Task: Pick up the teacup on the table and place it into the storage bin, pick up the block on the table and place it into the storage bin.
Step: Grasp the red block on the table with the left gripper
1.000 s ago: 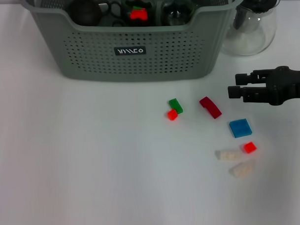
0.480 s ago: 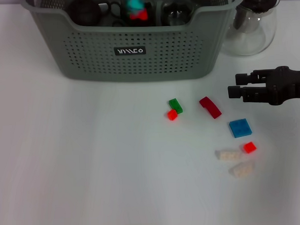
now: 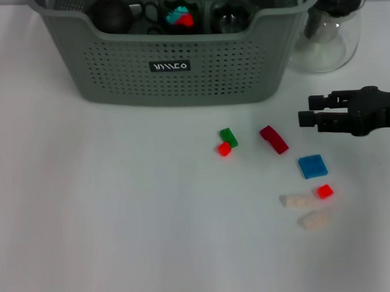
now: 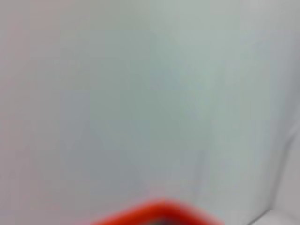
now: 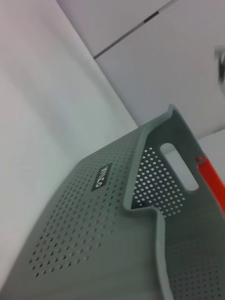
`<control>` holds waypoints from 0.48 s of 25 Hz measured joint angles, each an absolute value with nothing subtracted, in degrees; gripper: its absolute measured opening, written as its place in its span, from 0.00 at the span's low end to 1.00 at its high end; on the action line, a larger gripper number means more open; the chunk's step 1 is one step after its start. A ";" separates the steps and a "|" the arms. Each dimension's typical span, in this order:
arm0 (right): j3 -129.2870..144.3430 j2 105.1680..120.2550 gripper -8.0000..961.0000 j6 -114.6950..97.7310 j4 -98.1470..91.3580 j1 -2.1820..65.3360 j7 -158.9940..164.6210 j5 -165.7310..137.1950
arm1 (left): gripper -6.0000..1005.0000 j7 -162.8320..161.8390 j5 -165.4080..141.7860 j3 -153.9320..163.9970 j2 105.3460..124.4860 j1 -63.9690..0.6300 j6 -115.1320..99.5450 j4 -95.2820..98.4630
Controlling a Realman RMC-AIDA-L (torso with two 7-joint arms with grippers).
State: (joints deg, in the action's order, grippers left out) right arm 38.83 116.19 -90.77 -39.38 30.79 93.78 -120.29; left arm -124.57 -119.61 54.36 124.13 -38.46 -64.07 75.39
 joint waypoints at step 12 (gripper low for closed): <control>38.67 116.10 0.62 -90.60 -39.39 31.29 94.40 -119.91 | 0.61 -84.39 -103.87 27.42 124.48 -22.25 -104.47 59.33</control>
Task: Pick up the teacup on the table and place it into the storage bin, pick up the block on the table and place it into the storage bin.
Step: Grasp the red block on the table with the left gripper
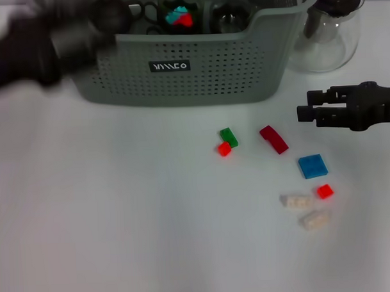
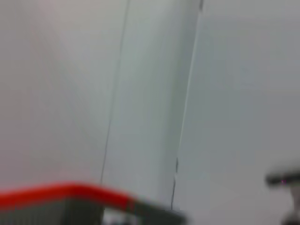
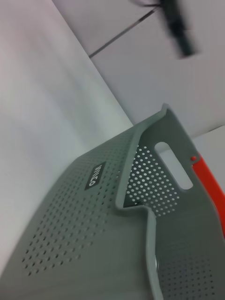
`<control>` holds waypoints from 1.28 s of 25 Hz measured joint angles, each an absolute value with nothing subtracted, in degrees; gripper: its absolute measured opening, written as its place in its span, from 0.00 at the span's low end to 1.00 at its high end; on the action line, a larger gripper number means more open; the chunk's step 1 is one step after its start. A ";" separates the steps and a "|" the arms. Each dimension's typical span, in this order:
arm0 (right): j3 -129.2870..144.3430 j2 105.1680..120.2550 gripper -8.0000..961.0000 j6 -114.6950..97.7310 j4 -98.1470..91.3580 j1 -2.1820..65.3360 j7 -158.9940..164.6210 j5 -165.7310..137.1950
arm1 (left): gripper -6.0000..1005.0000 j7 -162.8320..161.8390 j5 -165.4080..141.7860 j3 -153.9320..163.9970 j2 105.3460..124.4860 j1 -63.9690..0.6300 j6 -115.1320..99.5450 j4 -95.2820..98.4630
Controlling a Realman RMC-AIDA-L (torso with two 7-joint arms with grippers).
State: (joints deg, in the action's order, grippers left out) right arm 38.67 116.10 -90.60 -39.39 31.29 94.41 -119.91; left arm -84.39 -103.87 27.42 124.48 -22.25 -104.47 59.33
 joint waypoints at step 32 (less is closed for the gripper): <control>38.93 115.57 0.62 -90.95 -39.41 32.24 97.56 -120.32 | 0.60 -30.99 -107.76 25.08 124.81 -37.76 -57.05 -1.32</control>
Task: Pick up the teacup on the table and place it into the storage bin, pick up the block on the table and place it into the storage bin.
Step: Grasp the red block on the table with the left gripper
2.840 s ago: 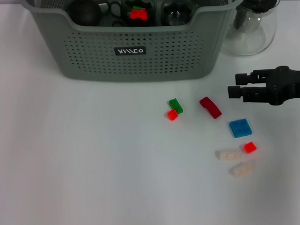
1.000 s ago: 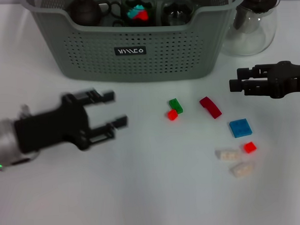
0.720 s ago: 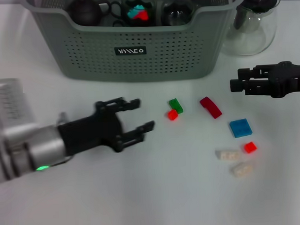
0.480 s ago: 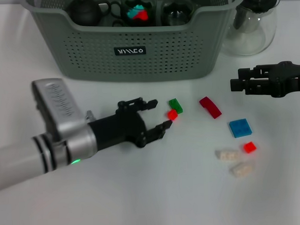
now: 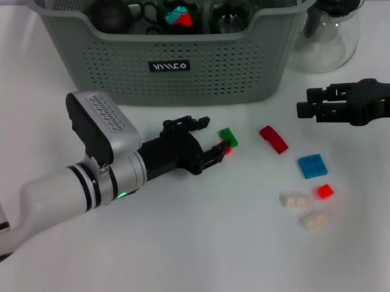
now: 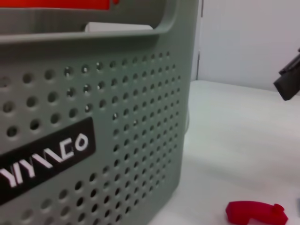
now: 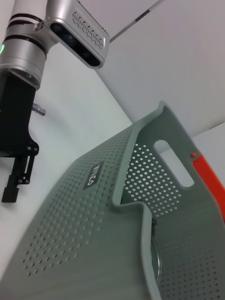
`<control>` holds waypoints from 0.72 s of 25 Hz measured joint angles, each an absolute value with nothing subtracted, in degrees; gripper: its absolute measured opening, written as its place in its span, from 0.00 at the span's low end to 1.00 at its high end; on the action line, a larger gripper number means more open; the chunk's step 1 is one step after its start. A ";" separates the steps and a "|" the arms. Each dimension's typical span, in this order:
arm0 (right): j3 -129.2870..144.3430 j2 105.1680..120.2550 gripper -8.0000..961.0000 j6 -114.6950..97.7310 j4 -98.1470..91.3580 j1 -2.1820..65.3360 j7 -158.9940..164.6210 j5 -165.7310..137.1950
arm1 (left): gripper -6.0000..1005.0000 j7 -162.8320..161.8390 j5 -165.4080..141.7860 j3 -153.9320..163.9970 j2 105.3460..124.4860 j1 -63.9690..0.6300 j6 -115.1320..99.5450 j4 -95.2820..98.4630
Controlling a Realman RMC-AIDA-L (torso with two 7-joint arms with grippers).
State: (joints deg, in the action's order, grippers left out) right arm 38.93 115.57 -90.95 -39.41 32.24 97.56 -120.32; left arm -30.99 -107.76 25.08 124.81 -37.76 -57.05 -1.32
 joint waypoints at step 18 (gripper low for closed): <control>38.67 115.57 0.62 -90.64 -39.37 32.19 97.63 -120.32 | 0.51 -19.27 -107.87 22.98 124.81 -37.61 -56.42 -5.68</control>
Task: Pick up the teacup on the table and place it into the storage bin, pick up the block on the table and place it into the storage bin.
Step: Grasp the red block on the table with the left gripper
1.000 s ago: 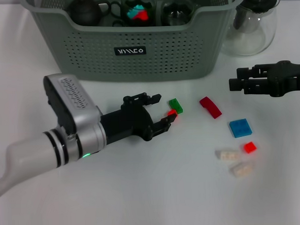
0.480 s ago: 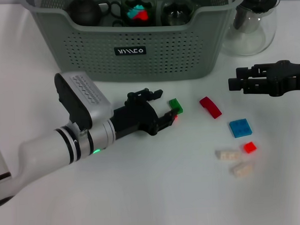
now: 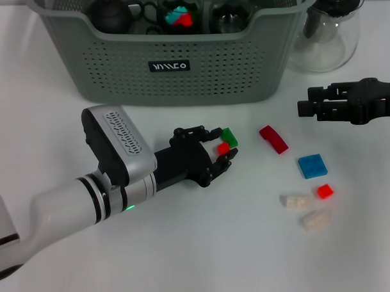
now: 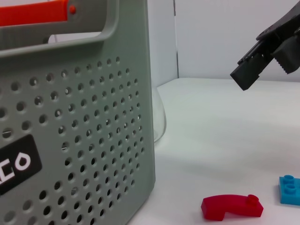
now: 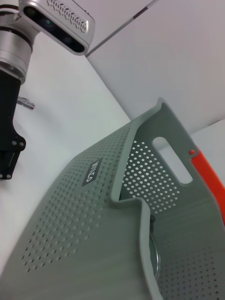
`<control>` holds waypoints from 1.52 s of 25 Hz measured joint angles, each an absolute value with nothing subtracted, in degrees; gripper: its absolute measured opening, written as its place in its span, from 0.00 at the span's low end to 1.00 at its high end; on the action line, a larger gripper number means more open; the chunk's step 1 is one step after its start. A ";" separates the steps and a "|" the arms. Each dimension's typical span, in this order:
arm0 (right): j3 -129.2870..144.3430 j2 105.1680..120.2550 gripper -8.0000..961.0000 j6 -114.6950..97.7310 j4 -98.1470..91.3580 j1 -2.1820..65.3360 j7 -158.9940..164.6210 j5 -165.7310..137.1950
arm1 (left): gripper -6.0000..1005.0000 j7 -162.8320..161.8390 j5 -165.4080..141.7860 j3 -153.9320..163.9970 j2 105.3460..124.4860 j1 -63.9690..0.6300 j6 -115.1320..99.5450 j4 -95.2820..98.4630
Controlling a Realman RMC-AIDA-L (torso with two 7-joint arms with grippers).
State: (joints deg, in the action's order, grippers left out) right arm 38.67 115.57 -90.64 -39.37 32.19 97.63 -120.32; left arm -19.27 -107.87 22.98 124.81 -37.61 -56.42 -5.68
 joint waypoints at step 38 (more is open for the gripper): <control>38.91 115.57 0.62 -90.61 -39.38 31.68 97.62 -120.32 | 0.36 -19.39 -110.33 22.97 124.80 -37.79 -54.82 -7.08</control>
State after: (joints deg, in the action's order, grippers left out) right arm 38.91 115.57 -90.61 -39.38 31.68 97.62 -120.32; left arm -19.39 -110.33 22.97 124.80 -37.79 -54.82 -7.08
